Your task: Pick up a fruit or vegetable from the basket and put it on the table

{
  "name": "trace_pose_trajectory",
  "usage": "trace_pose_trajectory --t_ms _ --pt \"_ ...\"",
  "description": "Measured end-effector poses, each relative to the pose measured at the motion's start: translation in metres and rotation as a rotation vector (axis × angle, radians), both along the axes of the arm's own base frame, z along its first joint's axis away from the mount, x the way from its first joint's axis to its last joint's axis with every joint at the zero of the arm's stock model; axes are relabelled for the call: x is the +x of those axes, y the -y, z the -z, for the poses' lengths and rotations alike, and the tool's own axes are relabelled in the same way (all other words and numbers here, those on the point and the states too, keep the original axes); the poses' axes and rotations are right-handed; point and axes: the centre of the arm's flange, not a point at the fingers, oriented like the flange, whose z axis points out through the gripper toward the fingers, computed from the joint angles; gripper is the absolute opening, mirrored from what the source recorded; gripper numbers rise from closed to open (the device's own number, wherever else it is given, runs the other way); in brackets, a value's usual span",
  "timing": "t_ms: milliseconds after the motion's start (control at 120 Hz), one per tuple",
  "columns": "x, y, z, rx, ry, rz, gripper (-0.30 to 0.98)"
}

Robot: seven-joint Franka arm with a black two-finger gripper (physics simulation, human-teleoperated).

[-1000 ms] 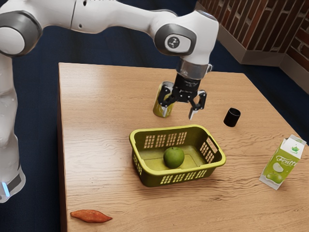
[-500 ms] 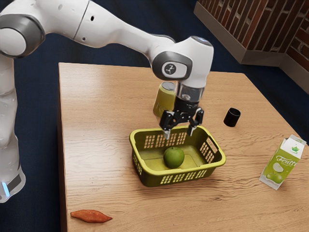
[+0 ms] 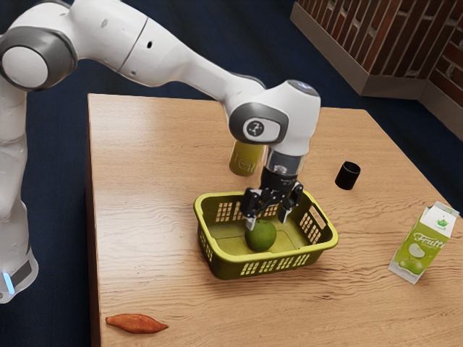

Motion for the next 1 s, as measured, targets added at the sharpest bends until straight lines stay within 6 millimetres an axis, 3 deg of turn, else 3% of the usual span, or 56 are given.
trace_pose_trajectory --t_ms 375,783,1000 --pt "0.006 0.008 0.014 -0.004 0.004 -0.033 0.69" --pt "0.004 -0.003 0.038 0.013 -0.010 -0.068 0.68" --pt "0.004 -0.002 0.035 0.008 0.007 -0.058 0.33"
